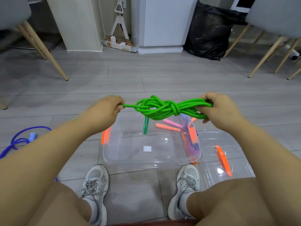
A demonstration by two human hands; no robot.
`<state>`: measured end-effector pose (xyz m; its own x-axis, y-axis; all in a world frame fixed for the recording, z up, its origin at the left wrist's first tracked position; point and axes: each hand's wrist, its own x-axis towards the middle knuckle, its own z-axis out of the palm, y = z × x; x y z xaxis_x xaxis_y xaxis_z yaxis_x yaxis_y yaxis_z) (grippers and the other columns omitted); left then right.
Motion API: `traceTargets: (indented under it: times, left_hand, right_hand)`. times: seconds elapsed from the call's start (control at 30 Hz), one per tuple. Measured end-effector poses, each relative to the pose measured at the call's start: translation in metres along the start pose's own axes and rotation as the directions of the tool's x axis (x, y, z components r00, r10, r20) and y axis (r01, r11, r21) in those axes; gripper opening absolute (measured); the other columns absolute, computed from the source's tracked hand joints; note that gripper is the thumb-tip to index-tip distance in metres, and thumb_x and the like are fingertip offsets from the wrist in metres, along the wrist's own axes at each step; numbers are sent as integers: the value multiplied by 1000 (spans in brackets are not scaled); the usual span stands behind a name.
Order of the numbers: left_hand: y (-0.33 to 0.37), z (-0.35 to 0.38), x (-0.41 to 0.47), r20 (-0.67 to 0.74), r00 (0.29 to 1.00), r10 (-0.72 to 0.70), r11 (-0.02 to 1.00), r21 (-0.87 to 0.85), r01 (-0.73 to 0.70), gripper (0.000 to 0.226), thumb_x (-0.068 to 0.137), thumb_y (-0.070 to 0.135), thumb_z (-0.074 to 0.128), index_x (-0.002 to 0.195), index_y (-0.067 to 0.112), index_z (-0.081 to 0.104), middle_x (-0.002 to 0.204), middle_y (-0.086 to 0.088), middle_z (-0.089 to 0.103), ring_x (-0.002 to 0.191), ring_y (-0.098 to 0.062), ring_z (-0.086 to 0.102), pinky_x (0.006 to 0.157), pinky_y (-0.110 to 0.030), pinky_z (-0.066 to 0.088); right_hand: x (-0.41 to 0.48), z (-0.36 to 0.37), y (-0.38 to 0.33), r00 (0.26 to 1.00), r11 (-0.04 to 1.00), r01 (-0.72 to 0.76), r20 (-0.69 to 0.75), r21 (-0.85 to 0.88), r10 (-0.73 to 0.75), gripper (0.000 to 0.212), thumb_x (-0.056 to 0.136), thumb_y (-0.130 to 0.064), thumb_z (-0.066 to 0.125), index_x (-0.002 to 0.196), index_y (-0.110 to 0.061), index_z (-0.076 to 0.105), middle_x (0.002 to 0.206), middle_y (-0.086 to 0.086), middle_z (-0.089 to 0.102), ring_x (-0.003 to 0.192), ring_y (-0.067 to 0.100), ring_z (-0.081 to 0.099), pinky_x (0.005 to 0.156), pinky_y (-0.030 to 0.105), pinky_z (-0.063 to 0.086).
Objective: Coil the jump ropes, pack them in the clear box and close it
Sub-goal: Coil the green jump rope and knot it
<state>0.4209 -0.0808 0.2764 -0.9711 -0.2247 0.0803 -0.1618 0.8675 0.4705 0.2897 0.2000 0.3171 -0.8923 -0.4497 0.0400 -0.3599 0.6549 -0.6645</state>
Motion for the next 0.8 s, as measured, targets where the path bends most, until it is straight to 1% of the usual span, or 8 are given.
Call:
traceTargets:
  times: [0.1,0.2,0.33,0.47,0.6,0.67,0.73,0.8]
  left_hand:
    - [7,-1,-1,15,1000,-21,997,-75,22,15,99,23,38,99,18,52,76,1,48,72,-20,44,63,-33,33]
    - [12,-1,-4,66,998,-2,995,-103,9,27,98,38,38,85,20,53,74,0,53,68,-16,46,65,-32,38]
    - [3,-6,-4,57,998,-25,994,-101,30,35,97,40,39,71,18,47,62,0,44,61,-18,39,60,-32,33]
    - [-26,-15,-6,62,992,-109,958,-261,122,35,96,40,45,68,19,50,60,-1,43,59,-18,38,59,-30,32]
    - [-26,-6,-10,35,991,-126,961,-242,131,33,95,38,49,69,16,53,64,-1,49,63,-19,44,65,-31,37]
    - [-32,-7,-13,73,992,-105,940,-319,123,42,87,53,53,65,17,52,58,5,47,59,-16,42,64,-30,36]
    - [-40,-11,-18,92,990,-103,906,-402,132,61,69,78,51,65,18,52,54,7,46,57,-13,41,63,-30,37]
    - [-49,-10,-23,79,988,-132,891,-427,153,62,63,80,52,67,18,54,55,8,48,56,-9,43,64,-29,39]
  right_hand:
    - [1,-1,-2,1000,1000,4,4,-5,-4,4,89,-11,57,87,-11,60,70,7,60,55,30,61,62,41,50]
    - [4,2,-3,999,996,26,-20,-80,-27,6,91,-11,53,87,-10,57,77,14,59,61,30,57,62,35,46]
    - [1,3,-3,999,987,39,26,-156,-35,24,91,-12,51,70,-23,46,69,4,54,49,10,52,52,26,36]
    - [-5,-2,1,999,995,14,48,-97,-9,25,91,-14,54,69,-24,48,64,-1,50,49,-2,52,52,29,33]
    - [-6,-3,-1,999,1000,20,48,-13,-19,26,90,-11,55,70,-26,50,62,-5,49,46,-3,50,52,26,31]
    - [-8,-7,-2,994,997,20,109,77,-29,24,90,-9,56,71,-24,53,55,-10,51,43,-3,46,52,22,31]
    - [-12,-10,-2,983,993,22,179,117,-43,22,89,-8,57,72,-21,54,47,-16,52,42,-3,45,48,13,31]
    - [-14,-9,-4,981,994,31,187,107,-51,18,88,-8,58,74,-18,56,47,-17,51,46,-2,45,49,9,31]
